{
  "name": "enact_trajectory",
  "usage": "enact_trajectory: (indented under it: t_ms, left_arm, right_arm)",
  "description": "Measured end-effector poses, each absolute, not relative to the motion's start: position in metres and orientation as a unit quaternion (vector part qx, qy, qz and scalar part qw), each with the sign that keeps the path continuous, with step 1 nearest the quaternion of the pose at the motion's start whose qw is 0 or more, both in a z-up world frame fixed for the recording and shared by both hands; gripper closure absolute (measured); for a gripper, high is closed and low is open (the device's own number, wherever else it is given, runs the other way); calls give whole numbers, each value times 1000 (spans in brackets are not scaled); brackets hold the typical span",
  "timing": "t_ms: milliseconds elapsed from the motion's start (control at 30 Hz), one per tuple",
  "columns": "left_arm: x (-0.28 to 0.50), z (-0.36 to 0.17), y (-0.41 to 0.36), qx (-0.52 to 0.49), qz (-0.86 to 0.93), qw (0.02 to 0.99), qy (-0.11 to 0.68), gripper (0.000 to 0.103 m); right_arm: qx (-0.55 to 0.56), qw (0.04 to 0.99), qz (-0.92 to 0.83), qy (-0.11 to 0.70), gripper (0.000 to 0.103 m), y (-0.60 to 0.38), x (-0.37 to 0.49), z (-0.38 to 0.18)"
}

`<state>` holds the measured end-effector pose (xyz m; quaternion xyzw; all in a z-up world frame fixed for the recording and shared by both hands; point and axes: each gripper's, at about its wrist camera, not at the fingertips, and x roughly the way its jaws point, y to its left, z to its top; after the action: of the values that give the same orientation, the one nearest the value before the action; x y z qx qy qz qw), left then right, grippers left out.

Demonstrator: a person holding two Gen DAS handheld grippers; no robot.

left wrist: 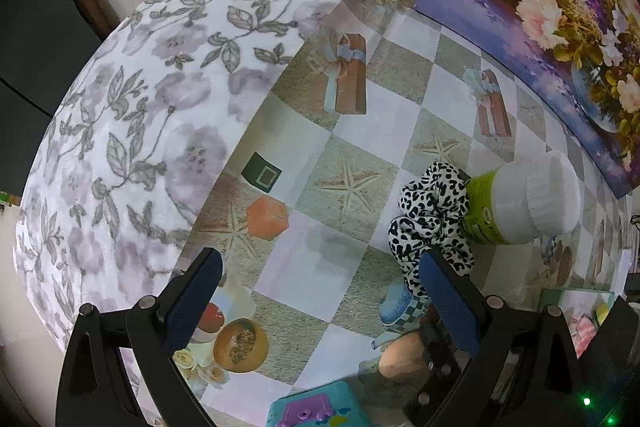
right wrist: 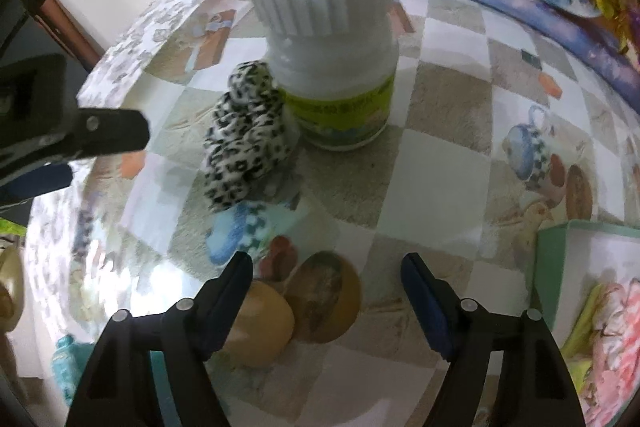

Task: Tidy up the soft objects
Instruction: 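Lower the right gripper toward the beige ball beside the pill bottle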

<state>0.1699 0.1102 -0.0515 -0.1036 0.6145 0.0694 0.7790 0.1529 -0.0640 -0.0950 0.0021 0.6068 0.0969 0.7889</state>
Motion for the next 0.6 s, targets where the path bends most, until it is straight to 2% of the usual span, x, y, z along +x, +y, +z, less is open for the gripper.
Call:
enact_trajectory:
  t_ms: [233, 500, 600]
  left_arm:
    - [169, -48, 114, -109, 71, 779, 613, 4]
    - [169, -48, 112, -106, 66, 775, 619, 4]
    - [169, -49, 112, -106, 66, 774, 621, 4]
  right_arm:
    - [3, 781, 120, 612, 24, -63, 146, -90]
    - [-45, 777, 178, 602, 24, -78, 121, -83]
    - [-69, 774, 215, 592, 30, -73, 108, -83]
